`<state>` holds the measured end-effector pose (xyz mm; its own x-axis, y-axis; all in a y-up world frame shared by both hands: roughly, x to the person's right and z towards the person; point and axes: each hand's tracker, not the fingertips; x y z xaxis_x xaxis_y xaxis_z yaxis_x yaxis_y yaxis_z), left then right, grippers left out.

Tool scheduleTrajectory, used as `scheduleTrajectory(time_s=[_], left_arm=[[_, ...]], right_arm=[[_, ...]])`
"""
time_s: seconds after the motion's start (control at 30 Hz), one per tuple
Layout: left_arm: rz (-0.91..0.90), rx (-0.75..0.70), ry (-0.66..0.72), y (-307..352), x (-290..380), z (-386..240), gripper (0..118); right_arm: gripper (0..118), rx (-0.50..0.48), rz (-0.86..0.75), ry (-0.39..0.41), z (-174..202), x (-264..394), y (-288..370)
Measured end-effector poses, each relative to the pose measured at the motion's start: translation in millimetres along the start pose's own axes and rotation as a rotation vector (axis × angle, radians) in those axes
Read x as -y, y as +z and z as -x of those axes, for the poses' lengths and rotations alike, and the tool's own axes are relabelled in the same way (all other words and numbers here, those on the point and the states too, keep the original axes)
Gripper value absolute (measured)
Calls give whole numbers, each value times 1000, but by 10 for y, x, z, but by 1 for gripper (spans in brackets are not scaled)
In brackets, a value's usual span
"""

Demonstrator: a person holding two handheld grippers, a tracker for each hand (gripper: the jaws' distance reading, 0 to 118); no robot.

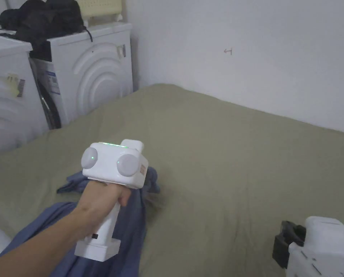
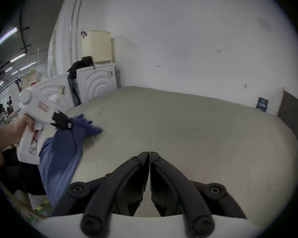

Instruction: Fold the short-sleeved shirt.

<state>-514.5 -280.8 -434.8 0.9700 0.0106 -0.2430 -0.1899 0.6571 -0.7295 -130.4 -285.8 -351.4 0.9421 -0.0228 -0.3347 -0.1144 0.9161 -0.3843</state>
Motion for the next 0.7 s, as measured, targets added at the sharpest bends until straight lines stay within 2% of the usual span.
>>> scheduleTrajectory(time_s=[0.17,0.27,0.33,0.5,0.7], left_arm=[[-59,214,-87,652,-72,-1041,5],[-95,290,-208,859,-82,-1757,5],[-101,360,-234,1018,-3,-2230,5],[-58,526,-307,1066,210,-3371,5],[90,685,-375,703,654,-4524,5]], right_arm=[[8,112,-39,-18,-529,-59,575],[8,166,-51,-40,-836,-69,845],[8,210,-73,-53,-1034,-65,1021],[8,323,-97,-82,-1560,-49,1385],[8,438,-76,-124,-2116,129,1593]])
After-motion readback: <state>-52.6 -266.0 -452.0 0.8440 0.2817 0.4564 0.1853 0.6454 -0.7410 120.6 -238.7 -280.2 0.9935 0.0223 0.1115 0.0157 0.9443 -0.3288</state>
